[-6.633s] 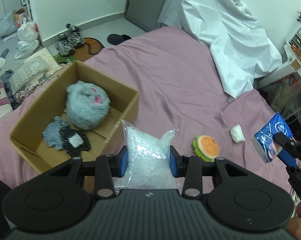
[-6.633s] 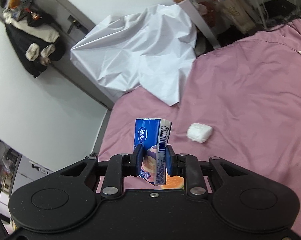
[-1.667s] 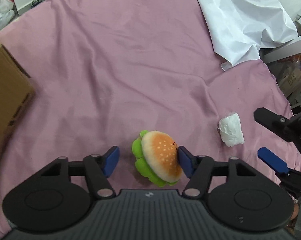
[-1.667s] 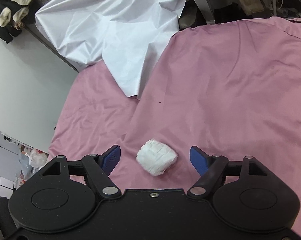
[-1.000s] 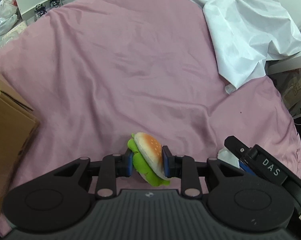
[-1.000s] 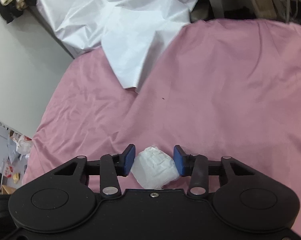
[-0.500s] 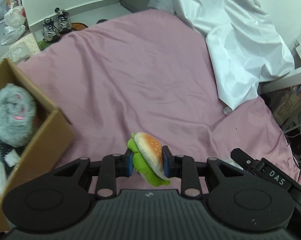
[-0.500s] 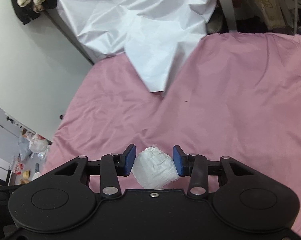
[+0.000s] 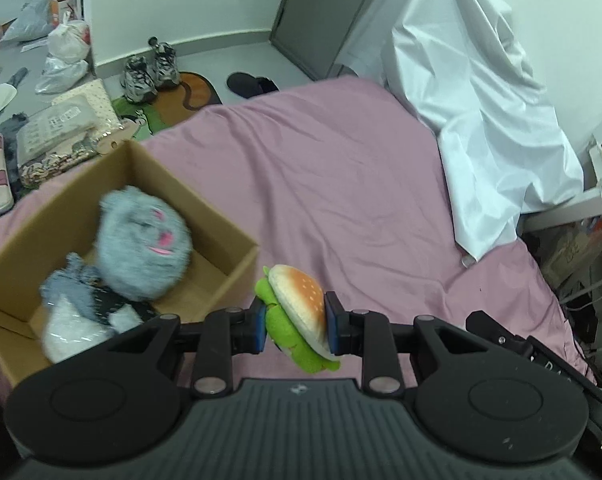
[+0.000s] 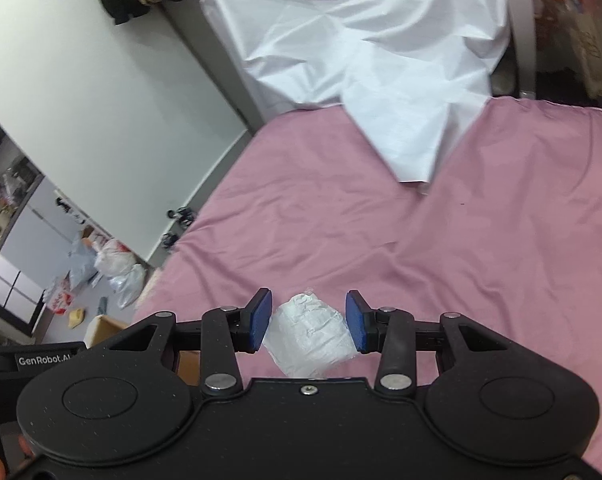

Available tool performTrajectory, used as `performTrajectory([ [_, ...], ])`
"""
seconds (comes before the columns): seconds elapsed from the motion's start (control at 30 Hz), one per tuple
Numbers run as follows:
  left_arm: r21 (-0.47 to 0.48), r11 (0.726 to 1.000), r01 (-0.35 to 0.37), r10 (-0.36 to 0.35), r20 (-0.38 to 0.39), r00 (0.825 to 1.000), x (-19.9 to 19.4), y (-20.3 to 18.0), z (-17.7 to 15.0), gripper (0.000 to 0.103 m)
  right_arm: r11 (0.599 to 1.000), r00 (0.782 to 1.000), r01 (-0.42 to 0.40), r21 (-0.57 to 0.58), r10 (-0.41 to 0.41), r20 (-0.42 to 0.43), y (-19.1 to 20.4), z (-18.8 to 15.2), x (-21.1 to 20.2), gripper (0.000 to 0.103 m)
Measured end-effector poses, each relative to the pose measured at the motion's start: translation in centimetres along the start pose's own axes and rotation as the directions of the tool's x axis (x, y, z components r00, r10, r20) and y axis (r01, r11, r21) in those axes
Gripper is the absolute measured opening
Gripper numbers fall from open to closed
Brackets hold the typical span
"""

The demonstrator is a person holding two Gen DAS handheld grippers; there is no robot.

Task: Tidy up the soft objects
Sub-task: 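Carry the burger plush and cotton ball over the box with both tools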

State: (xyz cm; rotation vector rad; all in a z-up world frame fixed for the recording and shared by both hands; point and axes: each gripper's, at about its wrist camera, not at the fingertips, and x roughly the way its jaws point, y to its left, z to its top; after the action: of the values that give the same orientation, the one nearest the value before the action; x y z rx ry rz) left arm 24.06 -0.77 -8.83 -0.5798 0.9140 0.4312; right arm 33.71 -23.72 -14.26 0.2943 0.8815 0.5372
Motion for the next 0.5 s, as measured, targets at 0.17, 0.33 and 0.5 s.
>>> performTrajectory([
  [0.17, -0.027, 1.000, -0.006, 0.006, 0.023, 1.000, -1.7, 2.1, 0.7, 0.027, 0.998, 0.999, -0.051, -0.035, 0.051, -0.005, 2.2, -0.6, -0.6, 0.040],
  [0.33, -0.058, 0.998, -0.004, 0.007, 0.043, 0.999, -3.5, 4.8, 1.3, 0.027, 0.992, 0.995, -0.103, -0.068, 0.101, -0.025, 4.4, -1.3, -0.3, 0.040],
  [0.5, -0.094, 0.995, -0.009, 0.014, 0.054, 0.998, -4.4, 7.4, 2.1, 0.027, 0.987, 0.990, -0.132, -0.096, 0.127, -0.052, 6.6, -2.2, 0.4, 0.040],
])
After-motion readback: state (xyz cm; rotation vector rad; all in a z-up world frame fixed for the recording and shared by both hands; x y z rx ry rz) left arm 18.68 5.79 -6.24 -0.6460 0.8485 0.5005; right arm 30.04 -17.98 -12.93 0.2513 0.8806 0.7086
